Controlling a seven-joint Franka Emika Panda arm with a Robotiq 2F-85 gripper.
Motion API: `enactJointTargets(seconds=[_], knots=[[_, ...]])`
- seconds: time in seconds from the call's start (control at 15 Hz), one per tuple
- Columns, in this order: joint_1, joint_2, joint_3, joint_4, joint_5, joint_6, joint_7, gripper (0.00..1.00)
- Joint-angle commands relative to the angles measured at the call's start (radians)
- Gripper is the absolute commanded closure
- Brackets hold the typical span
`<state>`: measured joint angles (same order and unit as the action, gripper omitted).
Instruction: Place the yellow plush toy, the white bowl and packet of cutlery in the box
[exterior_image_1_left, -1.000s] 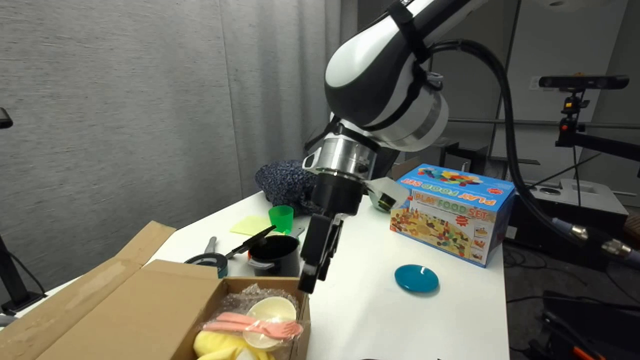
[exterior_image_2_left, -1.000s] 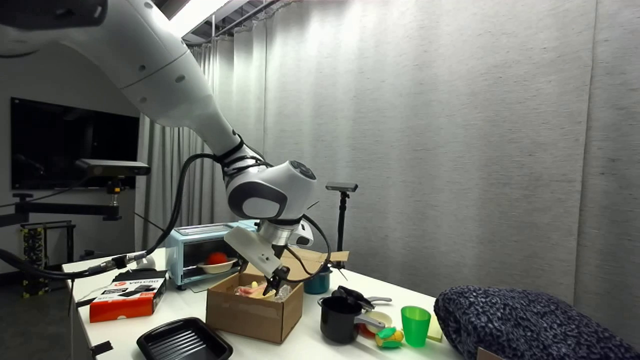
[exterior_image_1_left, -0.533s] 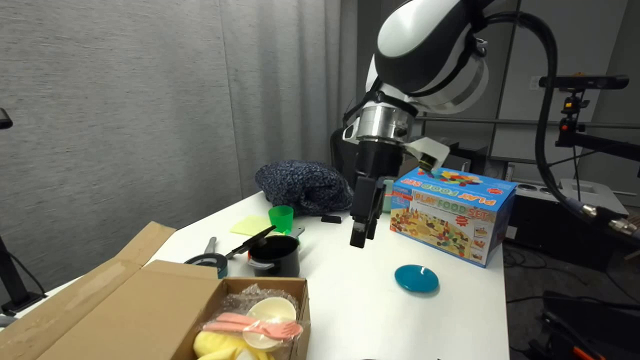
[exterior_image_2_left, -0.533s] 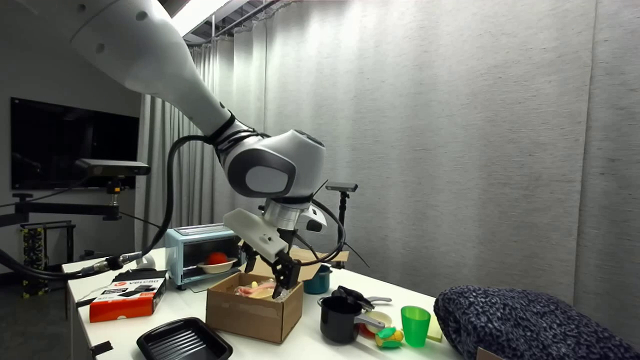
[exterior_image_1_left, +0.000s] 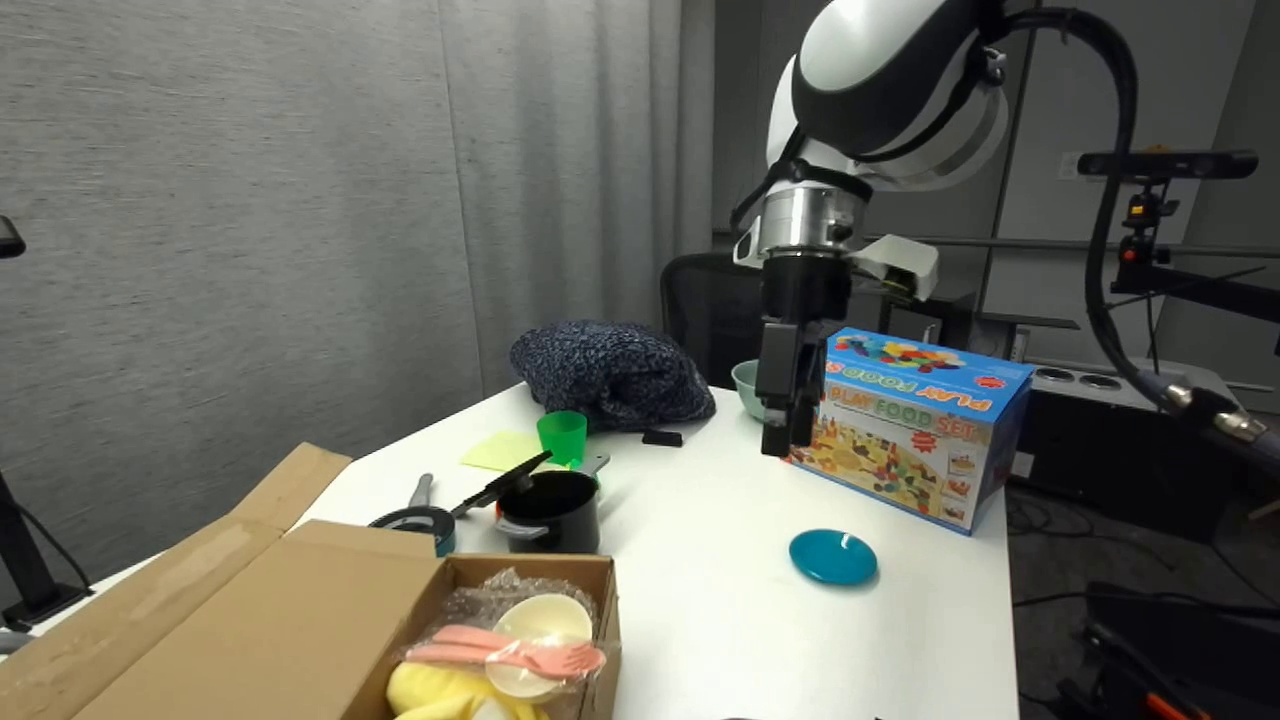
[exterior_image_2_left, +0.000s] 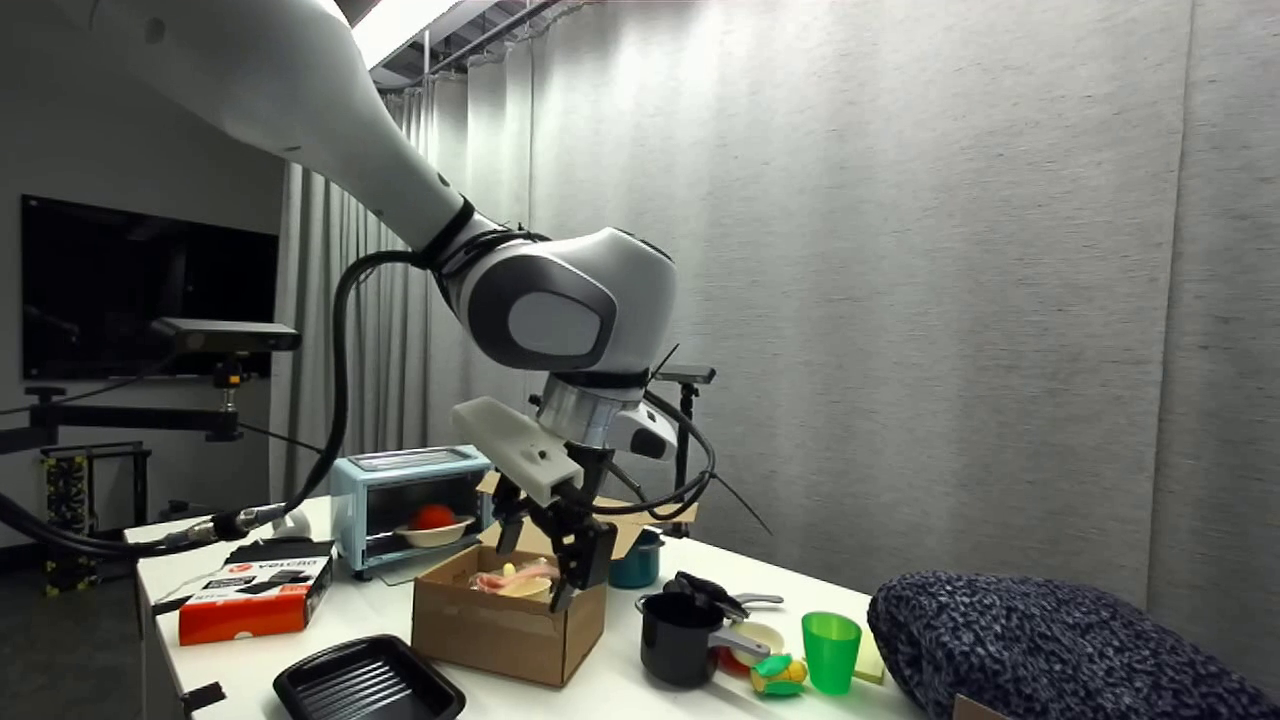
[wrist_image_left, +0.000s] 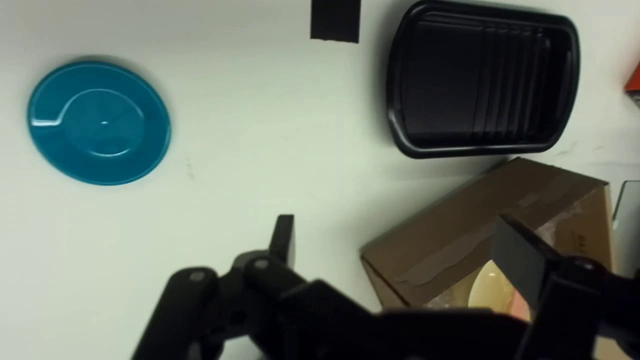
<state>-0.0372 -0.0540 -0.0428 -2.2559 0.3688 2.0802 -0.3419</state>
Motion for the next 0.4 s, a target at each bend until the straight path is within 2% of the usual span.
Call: enactJointTargets(seconds=[0.0, 0.07, 0.13, 0.33], knots=[[-0.020, -0.040, -0.014, -0.051, -0.129, 0.123, 0.150, 0.00], [-0.022, -0.033, -0.019, -0.052, -0.124, 0.127, 0.168, 0.00], [-0.012, -0.008, -0.018, -0.019, -0.096, 0.090, 0.115, 0.00], [-0.016, -0.008, -0.022, -0.031, -0.105, 0.109, 0.146, 0.00]])
